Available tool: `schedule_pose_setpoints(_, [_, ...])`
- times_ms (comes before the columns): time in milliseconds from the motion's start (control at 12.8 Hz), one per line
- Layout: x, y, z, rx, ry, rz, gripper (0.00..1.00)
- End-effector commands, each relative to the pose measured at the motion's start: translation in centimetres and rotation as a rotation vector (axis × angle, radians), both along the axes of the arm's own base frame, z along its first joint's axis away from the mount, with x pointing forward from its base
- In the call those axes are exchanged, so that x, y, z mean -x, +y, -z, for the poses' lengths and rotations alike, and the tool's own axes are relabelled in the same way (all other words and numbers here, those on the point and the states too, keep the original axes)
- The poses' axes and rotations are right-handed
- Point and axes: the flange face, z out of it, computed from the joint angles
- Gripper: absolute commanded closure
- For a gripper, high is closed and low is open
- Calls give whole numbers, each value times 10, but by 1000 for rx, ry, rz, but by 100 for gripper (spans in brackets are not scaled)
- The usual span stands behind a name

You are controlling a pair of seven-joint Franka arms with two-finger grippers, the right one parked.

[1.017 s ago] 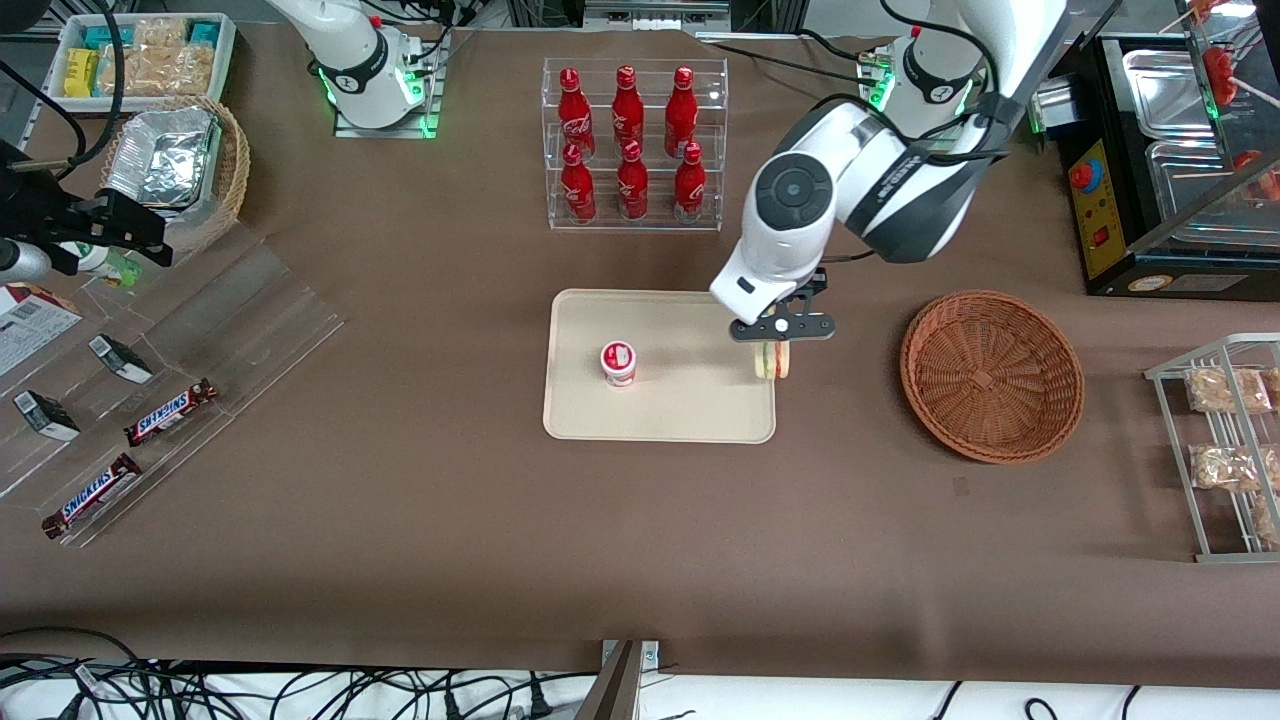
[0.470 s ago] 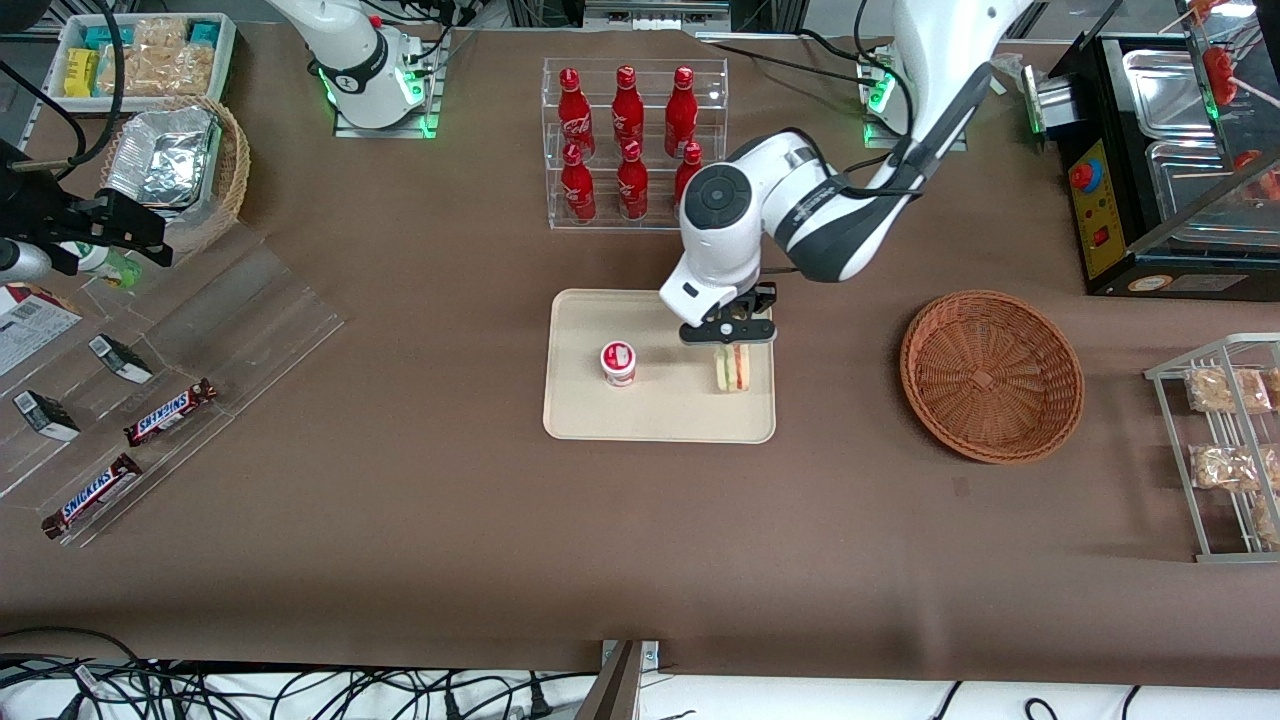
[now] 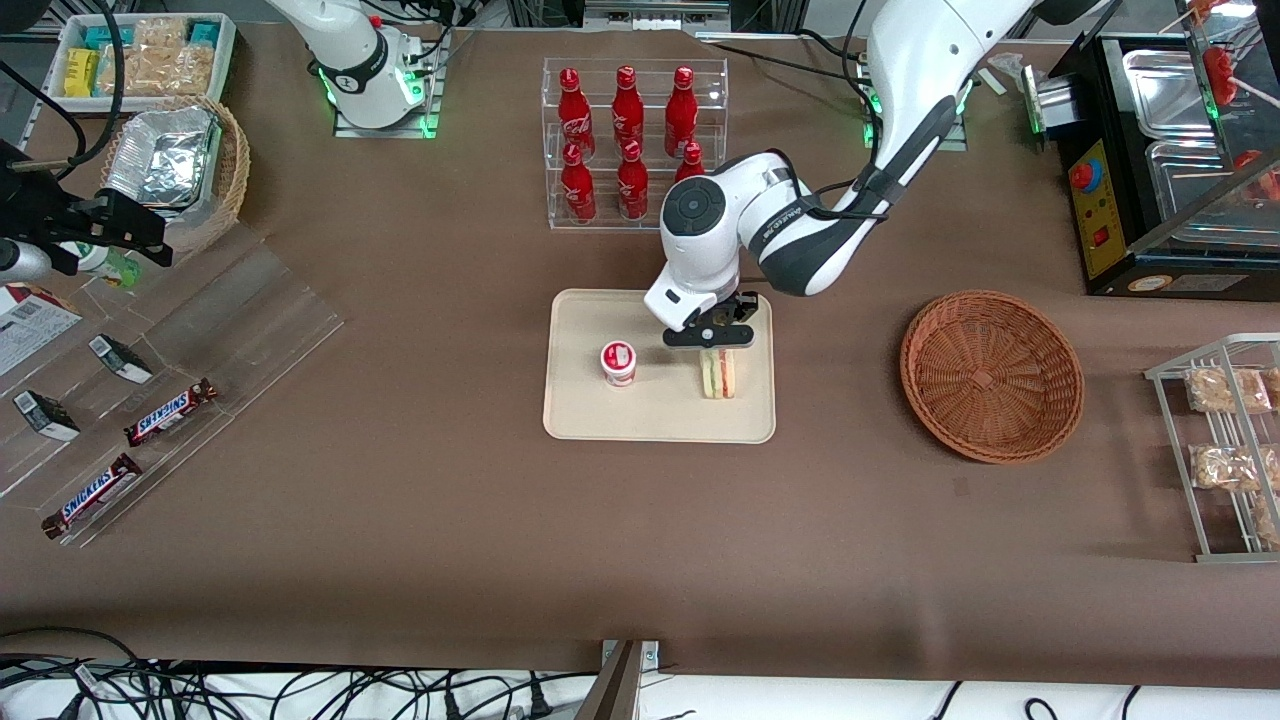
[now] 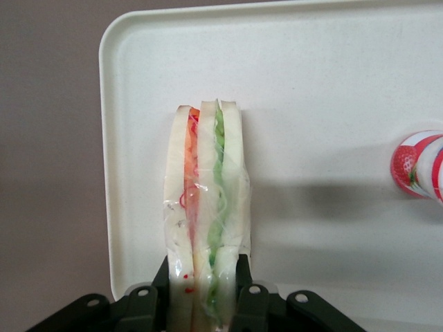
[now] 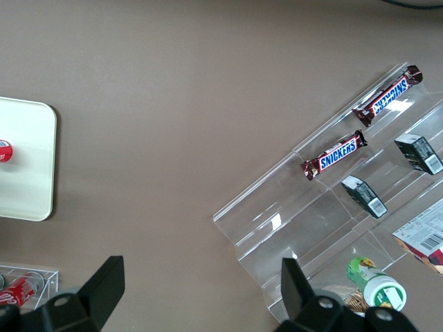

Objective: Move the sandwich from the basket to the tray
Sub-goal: 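Lower the sandwich onto the tray beside the red cup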

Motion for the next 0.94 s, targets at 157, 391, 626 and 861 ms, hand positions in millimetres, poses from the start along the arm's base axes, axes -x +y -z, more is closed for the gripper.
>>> schedule_pose_setpoints(157, [0, -10, 13, -42, -55, 3, 62])
schedule_pose_setpoints(391, [-2, -9, 14, -50, -69, 0, 53])
schedule_pose_setpoints(626, [-3, -8, 10, -48, -71, 1, 0])
schedule_pose_setpoints(861, [-20, -5, -17, -74, -61, -45, 0])
